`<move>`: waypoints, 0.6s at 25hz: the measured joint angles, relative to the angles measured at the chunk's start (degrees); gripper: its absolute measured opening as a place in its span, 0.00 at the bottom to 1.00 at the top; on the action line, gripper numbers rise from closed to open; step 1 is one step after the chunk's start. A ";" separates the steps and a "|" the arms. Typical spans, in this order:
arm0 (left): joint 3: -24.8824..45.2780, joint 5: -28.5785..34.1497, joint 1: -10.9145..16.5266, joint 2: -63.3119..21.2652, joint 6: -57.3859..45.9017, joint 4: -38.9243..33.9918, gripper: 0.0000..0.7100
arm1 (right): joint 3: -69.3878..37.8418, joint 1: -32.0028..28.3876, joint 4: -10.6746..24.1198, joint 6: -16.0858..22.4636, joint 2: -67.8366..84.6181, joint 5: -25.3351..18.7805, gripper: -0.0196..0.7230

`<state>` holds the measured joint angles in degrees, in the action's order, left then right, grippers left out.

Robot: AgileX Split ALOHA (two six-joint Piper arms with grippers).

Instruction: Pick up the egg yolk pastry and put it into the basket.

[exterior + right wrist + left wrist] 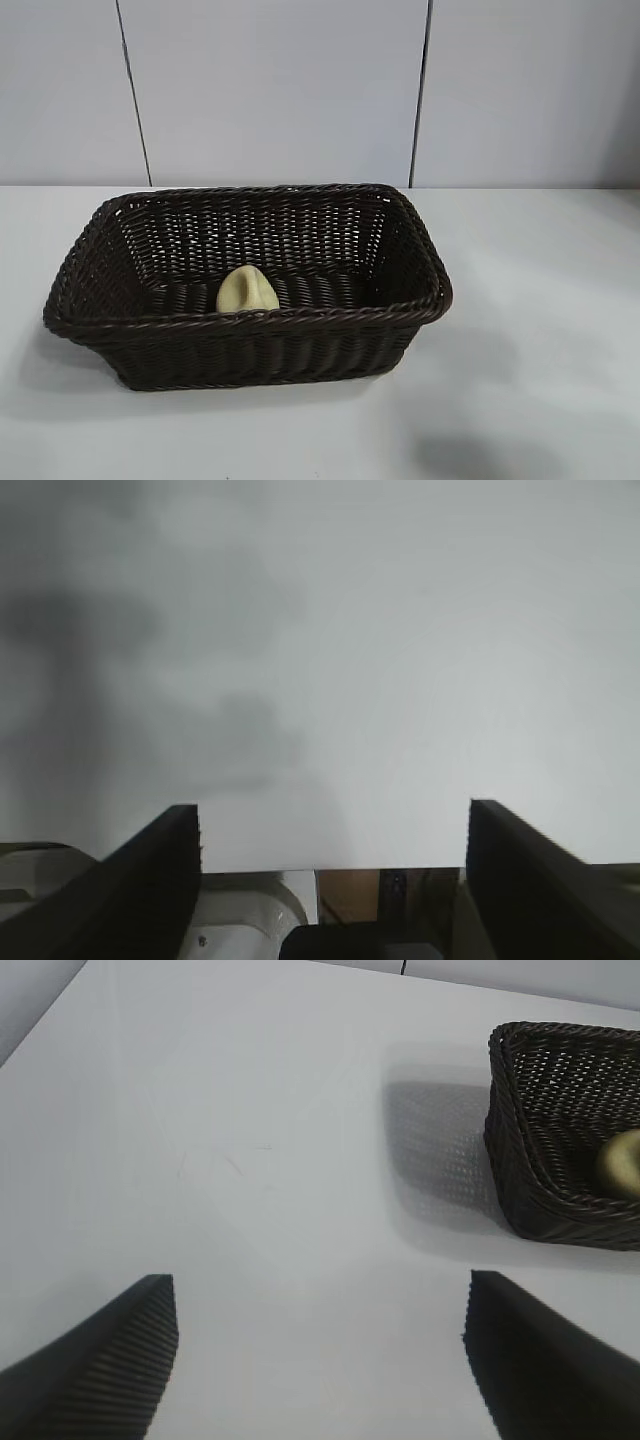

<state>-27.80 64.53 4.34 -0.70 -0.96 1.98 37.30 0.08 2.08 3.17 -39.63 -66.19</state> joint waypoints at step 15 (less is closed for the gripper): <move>0.00 0.00 0.00 0.00 0.00 0.00 0.80 | -10.20 0.00 -1.01 0.00 27.87 4.90 0.75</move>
<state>-27.80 64.53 4.34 -0.70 -0.96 1.98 27.10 0.08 1.08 3.17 -11.76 -61.29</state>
